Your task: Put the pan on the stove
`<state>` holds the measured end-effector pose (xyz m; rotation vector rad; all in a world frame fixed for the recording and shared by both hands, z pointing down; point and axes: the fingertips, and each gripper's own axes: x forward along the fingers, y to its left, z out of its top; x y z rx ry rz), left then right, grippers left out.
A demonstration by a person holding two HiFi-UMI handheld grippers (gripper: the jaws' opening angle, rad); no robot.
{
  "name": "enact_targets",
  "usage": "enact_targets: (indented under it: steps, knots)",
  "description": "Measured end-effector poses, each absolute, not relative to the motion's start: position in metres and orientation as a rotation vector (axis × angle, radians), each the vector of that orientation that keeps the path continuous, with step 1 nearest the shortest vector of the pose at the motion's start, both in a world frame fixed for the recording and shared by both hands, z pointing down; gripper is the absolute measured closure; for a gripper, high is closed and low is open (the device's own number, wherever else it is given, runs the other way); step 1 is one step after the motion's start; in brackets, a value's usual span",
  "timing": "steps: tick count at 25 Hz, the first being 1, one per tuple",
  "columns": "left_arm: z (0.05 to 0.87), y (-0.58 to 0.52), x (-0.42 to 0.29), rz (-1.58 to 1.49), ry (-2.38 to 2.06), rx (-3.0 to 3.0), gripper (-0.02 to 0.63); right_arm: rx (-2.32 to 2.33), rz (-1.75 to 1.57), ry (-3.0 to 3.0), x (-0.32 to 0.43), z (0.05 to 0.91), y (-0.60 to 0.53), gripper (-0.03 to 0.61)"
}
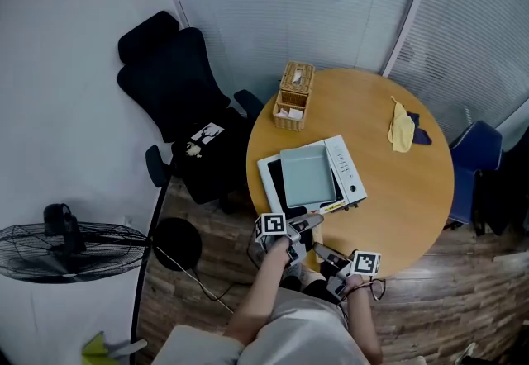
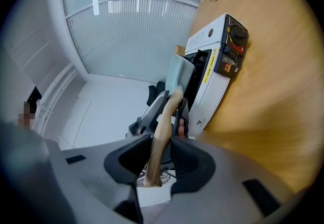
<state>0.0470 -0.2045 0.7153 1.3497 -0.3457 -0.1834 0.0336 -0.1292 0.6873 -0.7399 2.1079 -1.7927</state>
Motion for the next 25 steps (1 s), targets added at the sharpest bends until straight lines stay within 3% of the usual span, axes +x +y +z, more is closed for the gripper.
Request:
enact_targets:
  steps: [4, 13, 25]
  knots:
    - [0.714, -0.208, 0.047, -0.203, -0.335, 1.350, 0.464, -0.761, -1.777, 2.115, 0.036, 0.686, -0.132, 0.448]
    - [0.712, -0.215, 0.033, -0.161, -0.423, 1.412, 0.381, -0.775, -1.760, 2.163, 0.029, 0.679, -0.134, 0.431]
    - [0.704, -0.199, 0.014, -0.158, -0.469, 1.464, 0.379, -0.876, -1.848, 2.215, 0.019, 0.691, -0.118, 0.351]
